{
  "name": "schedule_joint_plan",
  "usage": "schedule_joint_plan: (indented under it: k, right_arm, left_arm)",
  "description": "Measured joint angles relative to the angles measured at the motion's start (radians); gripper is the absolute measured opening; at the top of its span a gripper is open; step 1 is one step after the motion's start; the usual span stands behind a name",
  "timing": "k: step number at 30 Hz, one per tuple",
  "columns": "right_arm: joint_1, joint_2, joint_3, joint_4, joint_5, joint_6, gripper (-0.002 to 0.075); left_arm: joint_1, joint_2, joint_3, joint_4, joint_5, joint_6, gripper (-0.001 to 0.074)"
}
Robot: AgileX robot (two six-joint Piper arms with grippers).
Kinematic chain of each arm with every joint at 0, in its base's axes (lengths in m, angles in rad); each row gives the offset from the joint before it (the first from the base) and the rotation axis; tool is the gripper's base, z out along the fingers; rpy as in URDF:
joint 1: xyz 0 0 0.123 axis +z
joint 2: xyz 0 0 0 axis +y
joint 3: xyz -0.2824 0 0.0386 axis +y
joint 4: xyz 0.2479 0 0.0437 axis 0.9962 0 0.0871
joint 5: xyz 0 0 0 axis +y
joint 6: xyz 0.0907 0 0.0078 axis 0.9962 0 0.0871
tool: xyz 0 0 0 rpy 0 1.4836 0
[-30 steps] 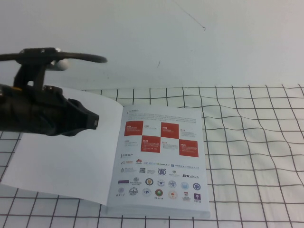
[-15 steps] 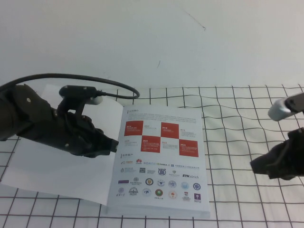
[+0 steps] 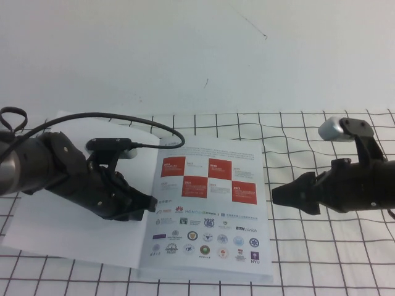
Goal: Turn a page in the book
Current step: Open the closed book
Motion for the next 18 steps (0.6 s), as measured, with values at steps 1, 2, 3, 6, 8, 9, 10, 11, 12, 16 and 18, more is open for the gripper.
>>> schedule_joint_plan:
  k: [1, 2, 3, 6, 8, 9, 10, 11, 12, 16, 18]
  right_arm:
    - [0.000, 0.020, -0.004, 0.010, -0.002, -0.012, 0.0482]
    - [0.000, 0.036, -0.009, 0.012, -0.004, -0.020, 0.0482]
    - [0.000, 0.055, -0.014, 0.019, -0.006, -0.025, 0.0484]
    - [0.000, 0.106, -0.035, 0.039, 0.010, -0.029, 0.0485]
    - [0.002, 0.143, -0.056, 0.050, 0.045, -0.029, 0.0485]
    - [0.004, 0.160, -0.069, 0.055, 0.057, -0.031, 0.0485]
    - [0.011, 0.175, -0.082, 0.059, 0.061, -0.031, 0.0485]
    - [0.014, 0.187, -0.094, 0.064, 0.062, -0.031, 0.0485]
    - [0.022, 0.201, -0.105, 0.070, 0.060, -0.031, 0.0485]
    - [0.034, 0.241, -0.125, 0.102, 0.043, -0.031, 0.0485]
    - [0.034, 0.257, -0.129, 0.120, 0.032, -0.031, 0.0485]
  left_arm:
    - [0.000, 0.007, 0.000, 0.000, -0.002, -0.005, -0.0002]
    - [0.000, 0.010, 0.000, 0.000, -0.004, -0.009, -0.0002]
    - [0.000, 0.011, 0.000, 0.000, -0.006, -0.009, -0.0002]
    - [0.000, 0.014, 0.000, 0.000, -0.010, -0.011, -0.0002]
    - [0.000, 0.018, 0.000, 0.000, -0.011, -0.011, -0.0002]
    - [0.000, 0.018, 0.000, 0.000, -0.013, -0.012, -0.0002]
    - [0.000, 0.018, 0.000, 0.005, -0.019, -0.018, -0.0002]
    - [0.000, 0.018, 0.000, 0.006, -0.026, -0.033, -0.0002]
    - [0.000, 0.018, 0.000, 0.008, -0.040, -0.054, -0.0002]
    - [0.004, 0.018, 0.000, 0.011, -0.092, -0.120, -0.0002]
    - [0.006, 0.018, 0.000, 0.015, -0.099, -0.130, -0.0002]
